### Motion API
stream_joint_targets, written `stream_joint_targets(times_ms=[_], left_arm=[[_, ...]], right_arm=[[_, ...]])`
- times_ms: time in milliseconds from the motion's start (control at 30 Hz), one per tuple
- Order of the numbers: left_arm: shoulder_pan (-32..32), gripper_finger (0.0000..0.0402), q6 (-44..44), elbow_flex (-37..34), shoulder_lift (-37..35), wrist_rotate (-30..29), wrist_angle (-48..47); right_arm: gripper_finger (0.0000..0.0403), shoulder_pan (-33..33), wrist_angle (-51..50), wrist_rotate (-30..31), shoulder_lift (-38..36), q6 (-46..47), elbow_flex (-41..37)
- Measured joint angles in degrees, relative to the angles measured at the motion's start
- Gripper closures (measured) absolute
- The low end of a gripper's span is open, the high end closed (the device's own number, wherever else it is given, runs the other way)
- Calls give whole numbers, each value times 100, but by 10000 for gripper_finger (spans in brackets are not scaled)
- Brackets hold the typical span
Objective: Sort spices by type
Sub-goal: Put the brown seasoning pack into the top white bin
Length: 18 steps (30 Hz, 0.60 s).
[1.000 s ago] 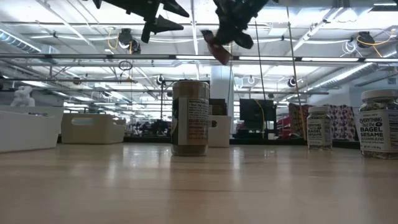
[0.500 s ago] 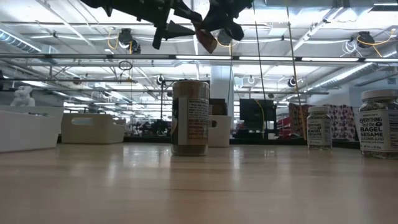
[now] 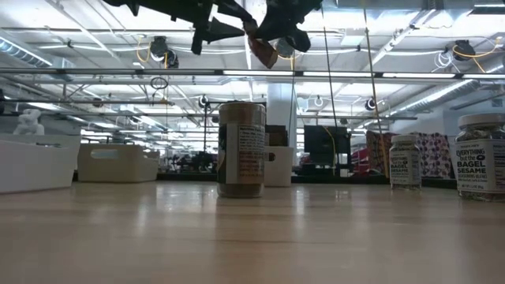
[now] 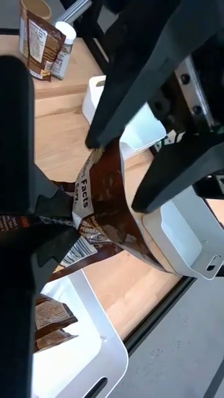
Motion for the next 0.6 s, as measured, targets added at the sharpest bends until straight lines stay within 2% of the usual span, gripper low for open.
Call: stream_joint_targets(times_ms=[333,467,600], left_arm=[[-11,223,-22,0,36,-14,17],[-11,265,-24,0,36,-16,2],[-11,338,11,0,36,21,9]], right_arm=[[402,0,105,-11,0,-8,0],[402,0,105,-9,2,-8,0],[402,0,81,4,4,-10,0]])
